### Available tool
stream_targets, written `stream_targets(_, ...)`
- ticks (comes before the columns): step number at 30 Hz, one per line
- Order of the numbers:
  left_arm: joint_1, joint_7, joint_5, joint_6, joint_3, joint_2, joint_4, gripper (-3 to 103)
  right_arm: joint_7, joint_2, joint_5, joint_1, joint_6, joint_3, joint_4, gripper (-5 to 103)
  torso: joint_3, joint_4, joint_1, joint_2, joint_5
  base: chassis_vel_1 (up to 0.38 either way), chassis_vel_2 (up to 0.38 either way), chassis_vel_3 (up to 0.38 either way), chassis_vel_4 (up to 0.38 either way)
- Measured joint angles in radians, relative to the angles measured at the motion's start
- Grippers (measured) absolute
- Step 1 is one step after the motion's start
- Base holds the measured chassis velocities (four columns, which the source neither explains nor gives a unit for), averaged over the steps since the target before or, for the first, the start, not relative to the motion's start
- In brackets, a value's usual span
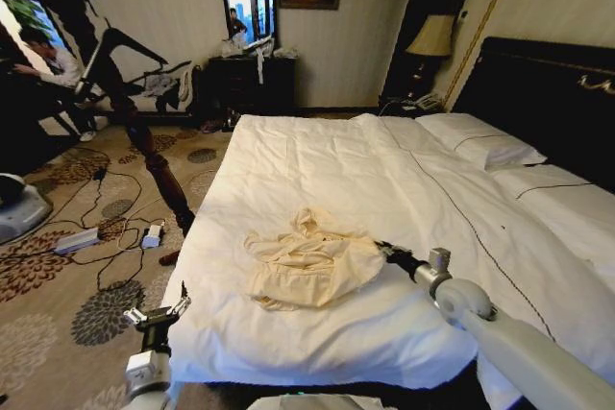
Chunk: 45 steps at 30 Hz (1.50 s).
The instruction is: Pick up the clothes from the bed and hang them on the clothes hanger.
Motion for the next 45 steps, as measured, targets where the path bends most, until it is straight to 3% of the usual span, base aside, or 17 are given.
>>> stream_targets(2,-0.001,-0.001,-0.001,-0.001,-0.001,0.0,0.002,100,-0.022,-0.007,0.018,-0.003,-0.014,0.003,0.02,36,0.0,0.0,0.0,0.0,0.0,0.0,0.0,0.0,0.0)
stream_targets(3,-0.003,-0.001,-0.003,-0.002,-0.001,0.0,0.004,100,-0.015,-0.012,0.034,0.001,-0.04,0.003,0.034,41,0.0,0.0,0.0,0.0,-0.0001,0.0,0.0,0.0,0.0)
stream_targets(6,-0.008,-0.002,-0.003,-0.003,0.001,-0.003,0.007,100,0.114,0.004,0.118,0.052,-0.082,-0.029,0.039,57,0.0,-0.0003,0.0,0.0,0.0001,0.0,0.0,0.0,0.0)
stream_targets(8,-0.01,-0.002,-0.003,-0.003,0.003,-0.004,0.009,100,0.145,0.019,0.139,0.079,-0.075,-0.05,0.033,57,0.0,-0.0001,0.0,0.0,0.0002,0.0,0.0,0.0,0.0)
stream_targets(10,-0.015,-0.002,-0.001,-0.003,0.007,-0.008,0.016,100,0.172,0.072,0.128,0.159,-0.001,-0.12,-0.009,68,0.0,0.0,0.0,0.0,0.0003,0.0,0.0,0.0,0.0)
stream_targets(11,-0.015,-0.002,-0.001,-0.003,0.007,-0.008,0.016,100,0.172,0.072,0.128,0.159,-0.001,-0.12,-0.009,68,0.0,0.0,0.0,0.0,0.0003,0.0,0.0,0.0,0.0)
stream_targets(15,-0.022,-0.003,0.004,-0.001,0.011,-0.012,0.026,100,0.166,0.189,0.08,0.311,0.093,-0.228,-0.119,90,0.0,0.0,0.0,0.0,0.0002,0.0,0.0,0.0,0.0)
stream_targets(18,-0.024,-0.003,0.006,0.0,0.012,-0.014,0.029,100,0.164,0.226,0.044,0.353,0.125,-0.266,-0.155,95,0.0,0.0002,0.0,0.0,0.0004,0.0,0.0,0.0,0.0)
stream_targets(20,-0.028,-0.003,0.01,0.003,0.013,-0.019,0.034,100,0.163,0.278,-0.047,0.417,0.173,-0.322,-0.224,100,0.0,0.0004,0.0,0.0,0.0002,0.0,0.0,0.0,0.0)
stream_targets(22,-0.028,-0.003,0.011,0.004,0.013,-0.019,0.034,100,0.17,0.287,-0.066,0.427,0.177,-0.331,-0.238,100,0.0,0.0004,0.0,0.0,0.0002,0.0,0.0,0.0,0.0)
stream_targets(24,-0.028,-0.003,0.014,0.005,0.014,-0.022,0.036,100,0.265,0.316,-0.127,0.462,0.152,-0.359,-0.285,100,0.0,0.0003,0.0,0.0,0.0003,0.0,0.0,0.0,0.0)
stream_targets(25,-0.029,-0.003,0.014,0.005,0.008,-0.025,0.042,100,0.325,0.321,-0.02,0.461,0.096,-0.391,-0.25,100,0.0,-0.0003,0.0,0.0,0.0001,0.0,0.0,0.0,0.0)
stream_targets(27,-0.029,-0.004,0.016,0.004,0.008,-0.028,0.046,100,0.322,0.321,0.069,0.454,0.08,-0.411,-0.211,100,0.0,-0.0001,0.0,0.0,0.0001,0.0,0.0,0.0,0.0)
stream_targets(30,-0.03,-0.004,0.021,0.003,0.015,-0.032,0.047,100,0.311,0.331,0.127,0.45,0.075,-0.44,-0.194,100,0.0,0.0001,0.0,0.0,-0.0001,0.0,0.0,0.0,0.0)
stream_targets(37,-0.028,-0.005,0.029,0.002,0.027,-0.039,0.041,100,0.309,0.365,0.057,0.422,0.071,-0.511,-0.254,100,0.0,0.0001,0.0,0.0,0.0006,0.0,0.0,0.0,0.0)
stream_targets(42,-0.022,-0.007,0.028,-0.003,0.017,-0.036,0.044,100,0.389,0.325,0.08,0.372,-0.018,-0.521,-0.173,100,0.0,0.0,0.0,0.0,0.0005,0.0,0.0,0.0,0.0)
stream_targets(45,-0.024,-0.009,0.025,-0.006,0.013,-0.034,0.05,100,0.444,0.272,0.131,0.325,-0.113,-0.519,-0.072,100,0.0,-0.0002,0.0,0.0,0.0003,0.0,0.0,0.0,0.0)
